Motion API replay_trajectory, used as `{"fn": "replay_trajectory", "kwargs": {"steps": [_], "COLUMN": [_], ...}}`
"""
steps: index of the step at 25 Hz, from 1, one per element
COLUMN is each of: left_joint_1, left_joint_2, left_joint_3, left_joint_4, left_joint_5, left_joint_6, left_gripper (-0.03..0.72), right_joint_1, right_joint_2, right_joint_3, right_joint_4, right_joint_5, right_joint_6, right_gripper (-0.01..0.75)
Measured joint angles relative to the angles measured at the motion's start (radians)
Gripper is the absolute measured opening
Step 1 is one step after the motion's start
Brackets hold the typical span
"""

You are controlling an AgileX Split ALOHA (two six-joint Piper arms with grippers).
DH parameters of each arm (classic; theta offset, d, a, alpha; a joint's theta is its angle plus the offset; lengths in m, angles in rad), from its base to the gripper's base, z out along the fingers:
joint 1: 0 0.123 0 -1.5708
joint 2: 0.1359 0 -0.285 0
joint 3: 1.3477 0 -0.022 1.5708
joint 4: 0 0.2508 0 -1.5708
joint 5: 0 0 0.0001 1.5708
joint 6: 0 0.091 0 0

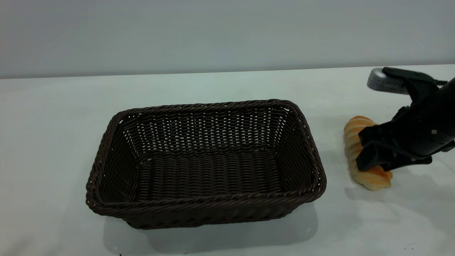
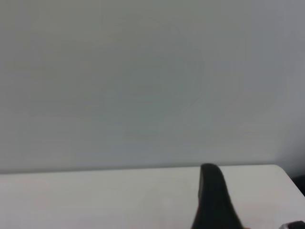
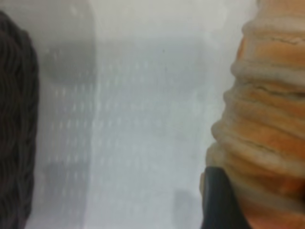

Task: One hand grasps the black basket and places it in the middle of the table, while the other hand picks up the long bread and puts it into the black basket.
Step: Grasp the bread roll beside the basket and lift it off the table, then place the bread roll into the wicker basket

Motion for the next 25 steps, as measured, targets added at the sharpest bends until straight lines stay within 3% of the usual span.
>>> {"fn": "replay_trajectory", "kwargs": {"steps": [5, 9, 11, 21, 25], "left_joint_1": [0.0, 0.0, 0.0, 0.0, 0.0], "left_joint_2": [-0.041, -0.054, -0.059, -0.106, -0.165], "left_joint_3": [0.0, 0.0, 0.0, 0.0, 0.0], "left_joint_4": [-0.002, -0.02, -0.02, -0.026, -0.027], "left_joint_5": [0.0, 0.001, -0.002, -0.054, -0.081], "left_joint_6": [0.012, 0.016, 0.018, 0.062, 0.092], "left_gripper": [0.525, 0.525, 0.525, 0.525, 0.525], "right_joint_1": [0.0, -0.001, -0.001, 0.007, 0.102], "right_joint_2": [0.033, 0.034, 0.032, -0.235, -0.361], "right_joint_3": [-0.016, -0.016, -0.016, -0.101, -0.141], "right_joint_4": [0.005, 0.005, 0.006, -0.073, -0.121], "right_joint_5": [0.01, 0.005, 0.005, 0.038, 0.047], "right_joint_6": [-0.002, -0.022, -0.027, -0.037, -0.028], "right_gripper": [0.369, 0.12, 0.058, 0.037, 0.037]}}
